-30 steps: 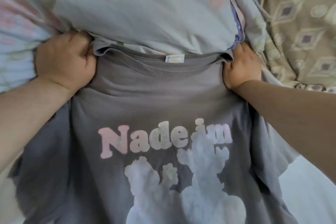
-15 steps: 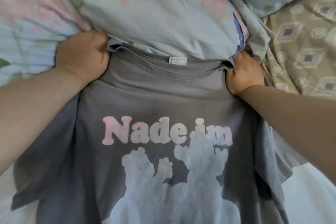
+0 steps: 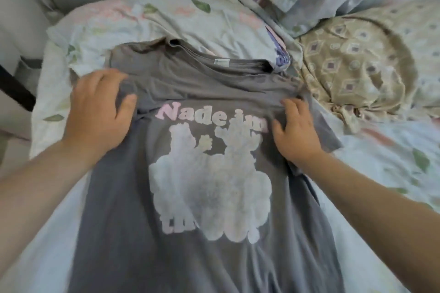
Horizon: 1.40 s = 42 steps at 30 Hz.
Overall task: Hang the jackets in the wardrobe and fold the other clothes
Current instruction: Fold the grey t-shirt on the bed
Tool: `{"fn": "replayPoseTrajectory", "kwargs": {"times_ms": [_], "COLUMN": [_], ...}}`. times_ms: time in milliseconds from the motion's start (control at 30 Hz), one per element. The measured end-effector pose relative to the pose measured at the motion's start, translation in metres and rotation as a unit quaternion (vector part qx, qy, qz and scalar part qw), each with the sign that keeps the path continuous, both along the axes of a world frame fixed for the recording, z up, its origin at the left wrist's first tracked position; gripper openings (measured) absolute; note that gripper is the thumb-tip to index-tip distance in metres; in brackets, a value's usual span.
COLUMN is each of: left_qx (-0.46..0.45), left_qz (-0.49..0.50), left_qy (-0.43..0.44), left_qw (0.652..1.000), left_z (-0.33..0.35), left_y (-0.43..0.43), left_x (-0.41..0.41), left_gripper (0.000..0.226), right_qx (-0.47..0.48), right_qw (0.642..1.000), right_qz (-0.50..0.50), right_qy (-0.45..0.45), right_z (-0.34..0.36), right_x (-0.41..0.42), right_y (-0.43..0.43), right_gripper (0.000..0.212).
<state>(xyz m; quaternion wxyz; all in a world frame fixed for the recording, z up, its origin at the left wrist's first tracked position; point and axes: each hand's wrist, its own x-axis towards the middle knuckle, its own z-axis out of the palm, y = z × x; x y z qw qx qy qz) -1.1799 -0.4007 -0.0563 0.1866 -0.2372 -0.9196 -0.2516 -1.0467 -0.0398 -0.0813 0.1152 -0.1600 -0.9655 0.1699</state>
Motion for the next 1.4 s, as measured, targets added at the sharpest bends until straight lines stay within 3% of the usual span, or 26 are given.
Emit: {"fn": "replayPoseTrajectory", "kwargs": {"times_ms": [133,233,333,433,533,633,733,800,900,1000,1100,1200,1333,1400], "left_qx": [0.004,0.002,-0.028,-0.04,-0.008,0.109,0.275,0.326,0.337,0.331,0.353,0.319,0.262,0.264], "left_qz": [0.08,0.16,0.182,0.22,0.174,0.151,0.19,0.211,0.189,0.177,0.264,0.325,0.349,0.349], "left_qy": [-0.075,-0.188,-0.315,-0.399,-0.463,-0.485,-0.492,-0.494,-0.525,-0.549,-0.48,-0.464,-0.465,-0.46], "left_qw": [0.994,0.969,0.931,0.889,0.869,0.855,0.804,0.778,0.758,0.747,0.759,0.76,0.77,0.772], "left_z": [-0.036,-0.072,-0.091,-0.079,-0.056,-0.04,-0.025,-0.016,-0.01,-0.006,-0.006,-0.006,-0.016,-0.016], "left_y": [-0.064,-0.102,-0.115,-0.114,-0.109,-0.103,-0.1,-0.099,-0.102,-0.11,-0.123,-0.135,-0.144,-0.143], "left_x": [0.126,0.197,0.237,0.256,0.279,0.301,0.314,0.322,0.336,0.346,0.343,0.339,0.349,0.388], "left_gripper": [0.038,0.045,0.038,0.031,0.014,0.008,0.011,0.01,0.009,0.008,0.007,0.009,0.006,0.007], "right_qx": [-0.015,-0.105,-0.091,-0.184,-0.175,-0.178,-0.196,-0.188,-0.158,-0.221,-0.301,-0.327,-0.408,-0.422], "right_qw": [1.0,0.979,0.94,0.899,0.899,0.91,0.919,0.924,0.92,0.923,0.91,0.897,0.854,0.853], "right_qz": [-0.022,-0.134,-0.202,-0.205,-0.162,-0.153,-0.183,-0.204,-0.18,-0.184,-0.222,-0.235,-0.257,-0.224], "right_qy": [0.006,-0.115,-0.26,-0.34,-0.368,-0.343,-0.288,-0.265,-0.309,-0.257,-0.179,-0.182,-0.194,-0.209], "right_z": [0.0,-0.004,-0.007,0.001,0.006,0.009,0.007,0.006,0.006,0.009,0.017,0.017,-0.004,0.0], "right_x": [0.144,0.229,0.274,0.299,0.319,0.325,0.335,0.34,0.341,0.344,0.352,0.359,0.384,0.416], "right_y": [-0.039,-0.055,-0.055,-0.059,-0.065,-0.071,-0.081,-0.087,-0.083,-0.066,-0.039,-0.02,-0.016,-0.02], "right_gripper": [0.032,0.033,0.043,0.057,0.048,0.032,0.023,0.026,0.023,0.027,0.02,0.035,0.026,0.026]}}
